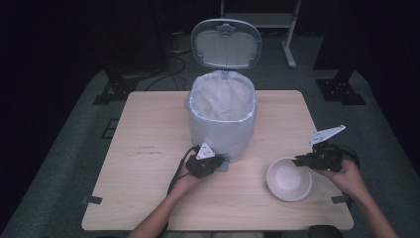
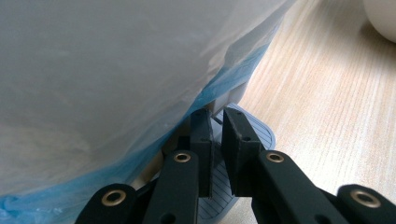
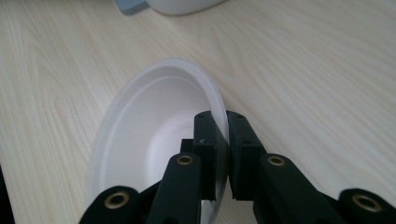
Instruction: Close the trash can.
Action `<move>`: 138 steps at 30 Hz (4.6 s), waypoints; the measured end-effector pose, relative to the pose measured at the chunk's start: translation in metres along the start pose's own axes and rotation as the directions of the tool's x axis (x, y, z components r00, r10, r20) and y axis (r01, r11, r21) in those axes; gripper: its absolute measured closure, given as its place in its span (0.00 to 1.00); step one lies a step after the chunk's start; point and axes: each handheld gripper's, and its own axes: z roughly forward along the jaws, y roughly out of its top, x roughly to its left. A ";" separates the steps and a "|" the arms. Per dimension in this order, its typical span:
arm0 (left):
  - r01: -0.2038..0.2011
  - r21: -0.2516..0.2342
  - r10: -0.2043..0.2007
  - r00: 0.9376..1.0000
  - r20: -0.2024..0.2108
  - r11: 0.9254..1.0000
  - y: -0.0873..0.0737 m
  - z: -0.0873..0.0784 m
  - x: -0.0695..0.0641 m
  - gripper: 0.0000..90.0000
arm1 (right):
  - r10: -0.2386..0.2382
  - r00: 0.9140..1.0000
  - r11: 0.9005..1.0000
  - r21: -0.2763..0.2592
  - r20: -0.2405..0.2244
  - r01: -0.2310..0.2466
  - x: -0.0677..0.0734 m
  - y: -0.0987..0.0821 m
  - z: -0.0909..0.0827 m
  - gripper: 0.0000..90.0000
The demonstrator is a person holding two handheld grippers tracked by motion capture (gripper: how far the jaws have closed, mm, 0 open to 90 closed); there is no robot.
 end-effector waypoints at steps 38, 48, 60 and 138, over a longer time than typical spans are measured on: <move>-0.001 0.000 0.001 1.000 0.001 1.000 0.000 0.000 0.000 0.92 | -0.099 0.995 0.993 -0.064 0.027 0.100 0.016 0.075 -0.056 0.93; -0.001 0.000 0.001 1.000 0.001 1.000 0.000 0.000 0.000 0.92 | -0.103 0.994 0.991 -0.078 0.033 0.105 0.017 0.085 -0.068 0.93; 0.000 0.001 0.000 1.000 0.002 1.000 0.000 0.000 0.000 0.92 | -0.119 0.992 0.989 -0.078 0.037 0.121 0.021 0.098 -0.080 0.93; -0.009 0.002 0.009 1.000 0.007 1.000 0.000 0.000 0.001 0.92 | -0.179 0.984 0.977 -0.116 0.027 0.181 0.035 0.194 -0.135 0.93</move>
